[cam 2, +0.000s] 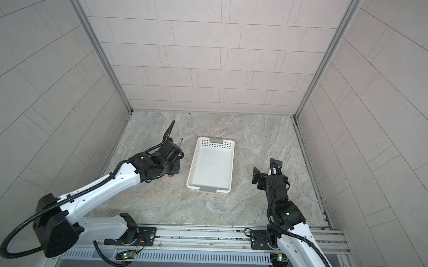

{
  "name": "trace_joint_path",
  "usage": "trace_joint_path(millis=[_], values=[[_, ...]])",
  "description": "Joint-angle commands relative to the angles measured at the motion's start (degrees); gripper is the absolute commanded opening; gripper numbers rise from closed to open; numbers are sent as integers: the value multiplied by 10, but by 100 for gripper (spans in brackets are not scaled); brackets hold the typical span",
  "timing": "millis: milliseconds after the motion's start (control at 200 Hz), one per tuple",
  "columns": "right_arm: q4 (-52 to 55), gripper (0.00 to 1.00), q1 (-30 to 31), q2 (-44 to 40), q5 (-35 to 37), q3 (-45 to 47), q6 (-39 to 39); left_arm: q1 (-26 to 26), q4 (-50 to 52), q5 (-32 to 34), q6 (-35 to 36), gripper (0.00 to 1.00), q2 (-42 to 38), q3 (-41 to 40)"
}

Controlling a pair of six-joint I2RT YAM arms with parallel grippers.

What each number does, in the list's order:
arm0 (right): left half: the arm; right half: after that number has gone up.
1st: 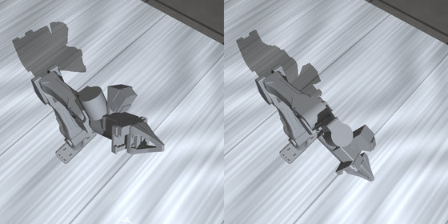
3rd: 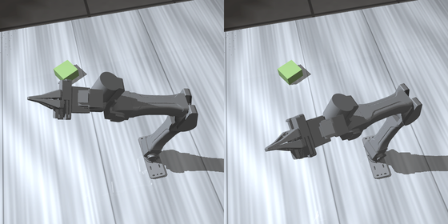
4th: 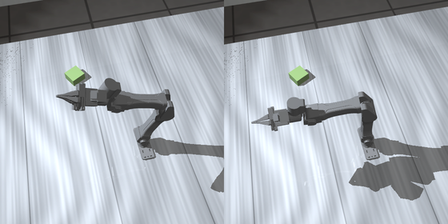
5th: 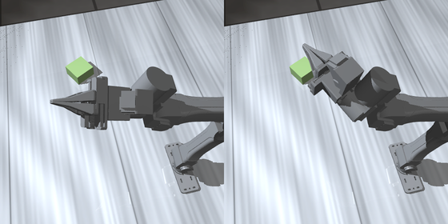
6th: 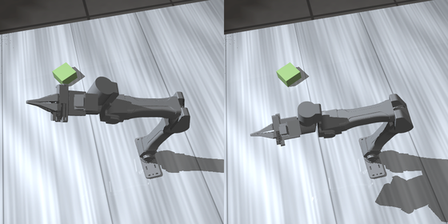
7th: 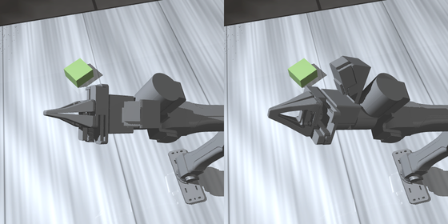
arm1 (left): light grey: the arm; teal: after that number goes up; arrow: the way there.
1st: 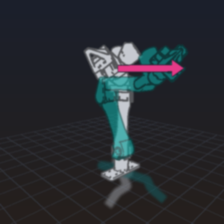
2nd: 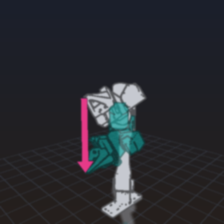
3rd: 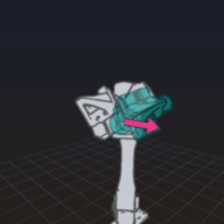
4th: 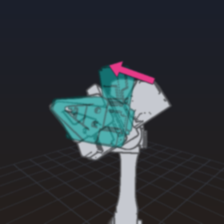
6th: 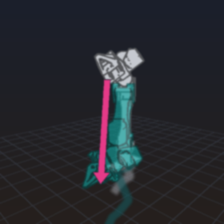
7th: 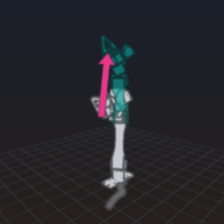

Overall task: Put the screwdriver in the bin
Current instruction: Place the screwdriver in the bin.

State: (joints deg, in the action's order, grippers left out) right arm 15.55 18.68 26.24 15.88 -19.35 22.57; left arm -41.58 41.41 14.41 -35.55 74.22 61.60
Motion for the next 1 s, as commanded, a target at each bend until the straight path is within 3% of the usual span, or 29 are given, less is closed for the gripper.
trace_joint_path(millis=[0, 225, 400, 991], values=[[-11, 100, -2, -3, 4, 7, 7, -33, 9, 33, 4, 0, 59, 70], [-10, 100, -4, -5, 6, 7, 6, -84, -18, 27, 29, 0, 243, 200], [-13, 100, -5, -1, 6, 9, 6, -89, -55, -38, 47, 0, 340, 243], [-13, 100, -9, 9, 6, 6, 7, -97, -107, -58, 55, 4, 393, 193]])
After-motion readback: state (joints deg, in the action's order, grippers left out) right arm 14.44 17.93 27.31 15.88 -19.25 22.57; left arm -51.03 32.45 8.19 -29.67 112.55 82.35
